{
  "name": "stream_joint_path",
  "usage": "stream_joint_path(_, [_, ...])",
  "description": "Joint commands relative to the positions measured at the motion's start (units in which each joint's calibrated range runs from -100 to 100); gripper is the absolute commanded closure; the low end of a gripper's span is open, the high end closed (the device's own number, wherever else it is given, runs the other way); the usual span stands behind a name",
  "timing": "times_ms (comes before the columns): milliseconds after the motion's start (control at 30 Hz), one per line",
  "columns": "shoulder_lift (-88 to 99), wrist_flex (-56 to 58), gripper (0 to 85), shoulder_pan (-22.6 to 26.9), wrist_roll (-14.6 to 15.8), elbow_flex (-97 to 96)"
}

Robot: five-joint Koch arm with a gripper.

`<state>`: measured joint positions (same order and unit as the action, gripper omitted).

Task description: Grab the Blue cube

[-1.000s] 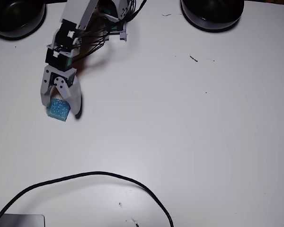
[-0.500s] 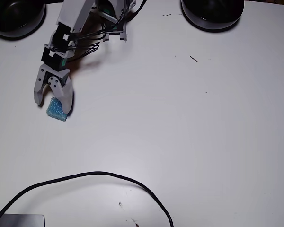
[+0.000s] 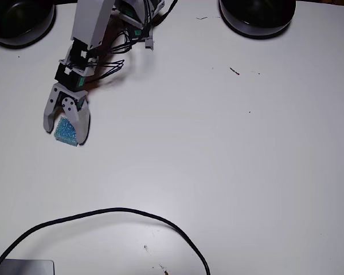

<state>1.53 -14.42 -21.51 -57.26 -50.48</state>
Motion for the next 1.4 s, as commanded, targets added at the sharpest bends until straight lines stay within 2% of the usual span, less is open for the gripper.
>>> stream_joint_path(0, [-2.3,-5.4,39.1,-0.7,-0.3,-0.6])
stream_joint_path(100, [-4.8,-8.3,41.9,-1.2,-0.4,-2.1])
stream_joint_path(400, [-1.7,-9.1,42.5,-2.1,-0.3,-3.9])
stream_joint_path(467, [-1.1,-8.5,57.0,-2.8,-0.2,-4.2])
stream_joint_path(567, [-1.3,-8.5,66.0,-3.2,0.4,-4.5])
stream_joint_path(700, [-0.6,-8.6,66.8,-2.6,1.2,-4.6])
stream_joint_path(733, [0.2,-8.5,71.0,-2.6,1.3,-4.7])
stream_joint_path(833, [4.5,-6.9,74.8,-1.9,2.1,-5.1])
stream_joint_path(1033, [17.6,-1.1,74.7,2.7,4.2,-6.2])
stream_joint_path(1300, [30.5,3.4,75.0,13.4,7.1,-8.4])
stream_joint_path(1367, [33.2,3.5,78.2,15.8,7.7,-10.0])
